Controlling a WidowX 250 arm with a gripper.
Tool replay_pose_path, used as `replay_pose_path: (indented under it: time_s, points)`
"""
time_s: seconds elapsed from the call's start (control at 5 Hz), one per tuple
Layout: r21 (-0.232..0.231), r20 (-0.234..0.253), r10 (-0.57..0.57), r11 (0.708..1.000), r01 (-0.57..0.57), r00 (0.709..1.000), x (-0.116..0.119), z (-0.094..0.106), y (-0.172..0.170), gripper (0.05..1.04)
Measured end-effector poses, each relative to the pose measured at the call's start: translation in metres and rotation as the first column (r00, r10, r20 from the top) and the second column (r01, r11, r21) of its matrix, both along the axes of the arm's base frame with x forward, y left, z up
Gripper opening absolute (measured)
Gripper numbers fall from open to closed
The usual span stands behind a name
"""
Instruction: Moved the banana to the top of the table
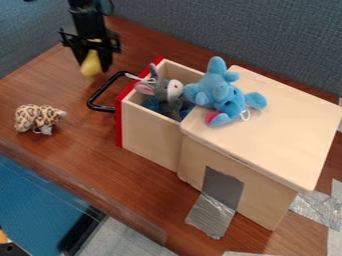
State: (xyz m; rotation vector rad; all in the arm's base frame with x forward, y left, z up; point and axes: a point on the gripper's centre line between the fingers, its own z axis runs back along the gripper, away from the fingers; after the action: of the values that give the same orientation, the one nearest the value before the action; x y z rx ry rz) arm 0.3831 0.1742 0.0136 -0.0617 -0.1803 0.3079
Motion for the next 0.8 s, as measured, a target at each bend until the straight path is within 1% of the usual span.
replay_pose_path:
  time_s: [0.2, 0.4, 0.6, 0.8]
  points:
    - [0.005, -0.021, -0.018, 1.000, 0.018, 1.000, 0.015, -0.010, -0.005, 0.548]
    - [0.007, -0.027, -0.021, 1.000, 0.021, 0.999, 0.017, -0.010, -0.004, 0.602]
    - [0.007, -0.038, -0.032, 0.999, 0.033, 0.999, 0.011, -0.012, -0.005, 0.890]
    - [0.018, 0.011, -0.020, 1.000, 0.020, 1.000, 0.003, 0.011, -0.004, 1.005]
